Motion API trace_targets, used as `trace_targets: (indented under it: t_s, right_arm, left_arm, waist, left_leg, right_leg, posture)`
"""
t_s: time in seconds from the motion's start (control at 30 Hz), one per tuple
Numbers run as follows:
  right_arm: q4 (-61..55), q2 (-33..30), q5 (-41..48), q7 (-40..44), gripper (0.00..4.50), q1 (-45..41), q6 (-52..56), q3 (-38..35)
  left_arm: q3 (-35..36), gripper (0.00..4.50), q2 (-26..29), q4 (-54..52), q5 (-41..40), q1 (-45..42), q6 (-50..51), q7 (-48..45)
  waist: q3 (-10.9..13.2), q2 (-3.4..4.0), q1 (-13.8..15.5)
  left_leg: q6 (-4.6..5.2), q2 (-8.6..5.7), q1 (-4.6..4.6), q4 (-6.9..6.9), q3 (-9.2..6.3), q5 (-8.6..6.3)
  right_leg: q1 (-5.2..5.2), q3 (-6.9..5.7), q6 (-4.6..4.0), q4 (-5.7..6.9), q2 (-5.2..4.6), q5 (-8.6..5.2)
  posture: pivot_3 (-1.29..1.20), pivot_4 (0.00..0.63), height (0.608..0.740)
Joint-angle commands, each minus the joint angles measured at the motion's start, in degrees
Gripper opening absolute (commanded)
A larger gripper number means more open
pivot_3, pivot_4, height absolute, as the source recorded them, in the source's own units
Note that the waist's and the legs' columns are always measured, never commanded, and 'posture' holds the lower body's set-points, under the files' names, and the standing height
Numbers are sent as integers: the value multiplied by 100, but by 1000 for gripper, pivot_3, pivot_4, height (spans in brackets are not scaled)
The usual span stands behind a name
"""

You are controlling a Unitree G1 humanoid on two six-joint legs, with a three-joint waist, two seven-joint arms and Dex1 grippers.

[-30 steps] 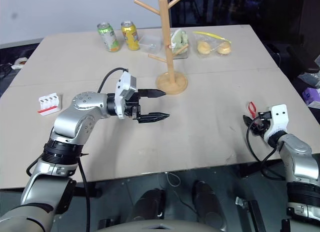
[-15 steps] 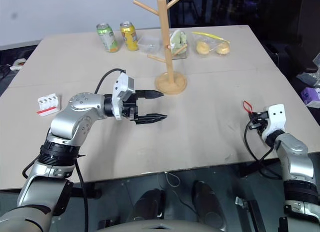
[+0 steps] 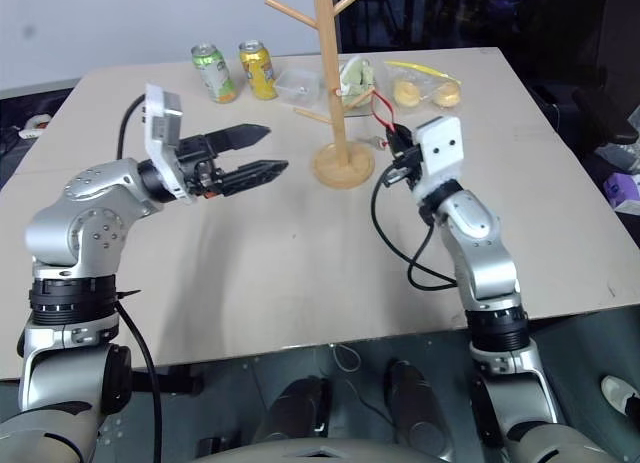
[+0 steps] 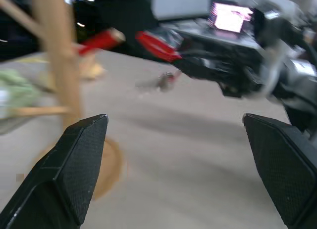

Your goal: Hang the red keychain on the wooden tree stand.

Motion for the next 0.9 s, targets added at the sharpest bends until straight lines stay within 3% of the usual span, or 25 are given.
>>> trace_targets:
  t_s: [0.03,0.27,0.9]
  right_arm:
    - [140,104,-208,-132,33,-243,-646,48]
    - [850,303,-375,-111,33,-574,-1584,127]
    - [1384,658,87,217,33,-818,-891,22]
  left_arm:
    - [272,4500,36,-313,-156,24,4,250]
    - [372,4500,-86,-604,-288,170,-24,624]
    - [297,4500,45,-926,-465,287,55,759]
  waist:
    - [0,0,12]
    - [0,0,-11]
    - [0,1,-42]
  left_leg:
    - [0,0,0,0,-1,0]
    - [-1,1,2,-1,-3,0]
    - [-1,1,4,-3,-4,0]
  right_leg:
    - [0,-1,0,0,0,0]
    - [0,-3,-1,2,1,1]
    - [0,-3,-2,5,2,1]
  posture:
    - [0,150,740]
    - [0,150,740]
    - [0,150,740]
